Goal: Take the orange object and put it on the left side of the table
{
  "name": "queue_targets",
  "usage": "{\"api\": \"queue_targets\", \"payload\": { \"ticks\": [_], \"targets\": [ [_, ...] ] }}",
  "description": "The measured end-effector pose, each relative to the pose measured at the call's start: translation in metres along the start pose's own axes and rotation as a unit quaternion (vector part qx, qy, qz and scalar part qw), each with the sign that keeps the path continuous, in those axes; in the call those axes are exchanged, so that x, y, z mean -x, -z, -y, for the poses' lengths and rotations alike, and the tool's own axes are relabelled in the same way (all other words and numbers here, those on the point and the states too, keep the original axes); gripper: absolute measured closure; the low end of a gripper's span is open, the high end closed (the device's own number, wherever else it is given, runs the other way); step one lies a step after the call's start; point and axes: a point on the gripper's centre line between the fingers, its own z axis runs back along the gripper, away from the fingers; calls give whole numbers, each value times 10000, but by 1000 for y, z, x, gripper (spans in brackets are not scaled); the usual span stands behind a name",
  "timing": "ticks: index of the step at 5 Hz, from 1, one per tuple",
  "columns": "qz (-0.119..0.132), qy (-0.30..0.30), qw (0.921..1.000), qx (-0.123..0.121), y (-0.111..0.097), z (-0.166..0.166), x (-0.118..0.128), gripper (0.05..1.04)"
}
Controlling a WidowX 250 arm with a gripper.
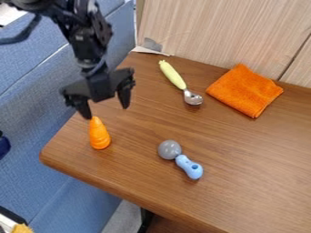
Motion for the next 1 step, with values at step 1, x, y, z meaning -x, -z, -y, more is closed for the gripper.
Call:
{"api": "queue_targets", "payload": {
  "ticks": [1],
  "targets": [
    [-51,136,9999,-89,0,-7,-1,82]
  ]
}}
